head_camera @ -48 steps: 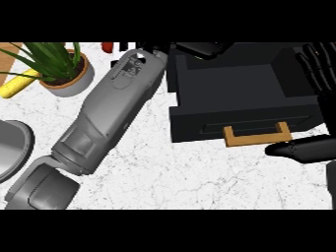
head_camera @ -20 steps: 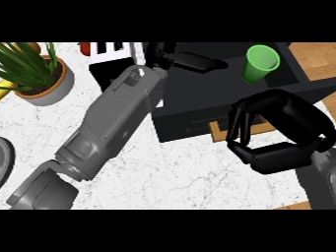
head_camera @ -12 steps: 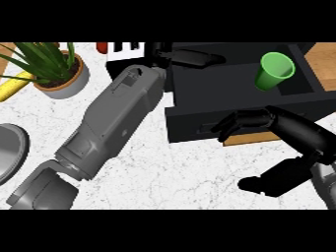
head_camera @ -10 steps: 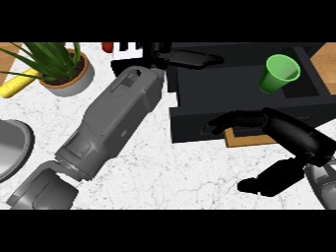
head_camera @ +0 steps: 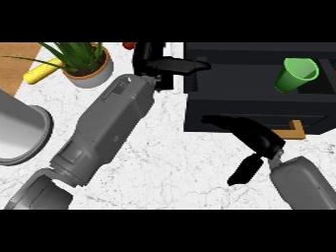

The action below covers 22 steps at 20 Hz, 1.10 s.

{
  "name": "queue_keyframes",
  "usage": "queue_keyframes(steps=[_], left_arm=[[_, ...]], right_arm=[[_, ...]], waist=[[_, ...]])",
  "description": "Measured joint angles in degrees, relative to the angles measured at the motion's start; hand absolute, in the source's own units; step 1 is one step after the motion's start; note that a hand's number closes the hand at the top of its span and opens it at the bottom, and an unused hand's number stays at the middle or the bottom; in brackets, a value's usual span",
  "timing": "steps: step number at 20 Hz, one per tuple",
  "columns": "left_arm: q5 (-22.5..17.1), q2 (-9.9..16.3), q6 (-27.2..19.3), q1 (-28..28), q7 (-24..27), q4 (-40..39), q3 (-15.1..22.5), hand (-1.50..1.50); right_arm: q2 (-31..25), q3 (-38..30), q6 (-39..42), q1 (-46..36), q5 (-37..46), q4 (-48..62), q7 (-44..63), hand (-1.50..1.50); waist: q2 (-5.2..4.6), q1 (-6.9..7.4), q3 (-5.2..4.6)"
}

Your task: Pick up the cup, place it into the drawer and close the drawer

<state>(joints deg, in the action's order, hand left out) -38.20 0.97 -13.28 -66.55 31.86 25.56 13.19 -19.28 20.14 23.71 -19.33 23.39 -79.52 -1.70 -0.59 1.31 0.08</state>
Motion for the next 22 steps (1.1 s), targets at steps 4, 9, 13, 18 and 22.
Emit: queue_keyframes(steps=[4,9,13,18,22], left_arm=[[-0.07,1.5,1.06,3.12,-0.21,3.17,-0.15,-1.5],[-0.14,3.57,3.59,7.87,-0.82,7.04,0.28,-1.5],[-0.26,5.05,5.4,10.77,-1.54,9.88,0.7,-1.5],[-0.78,7.69,8.02,13.51,-2.53,12.69,0.57,-1.5],[-0.76,8.66,9.35,15.1,-2.9,14.32,0.94,-1.5]], right_arm=[[1.06,-0.22,-3.5,-4.87,4.29,14.41,-5.75,1.5],[2.35,-3.97,-8.7,-12.85,6.19,28.77,-12.33,1.5],[1.51,-8.6,-11.35,-18.84,5.06,37.5,-17.08,1.5],[0.89,-13.34,-12.78,-24.27,2.88,45.01,-20.23,1.5],[0.62,-15.04,-10.72,-24.76,0.84,46.6,-21.63,1.5]], waist=[[0.06,1.65,0.03],[0.09,3.57,-0.16],[-0.42,5.39,0.1],[-0.92,6.69,0.35],[-0.81,7.25,0.41]])
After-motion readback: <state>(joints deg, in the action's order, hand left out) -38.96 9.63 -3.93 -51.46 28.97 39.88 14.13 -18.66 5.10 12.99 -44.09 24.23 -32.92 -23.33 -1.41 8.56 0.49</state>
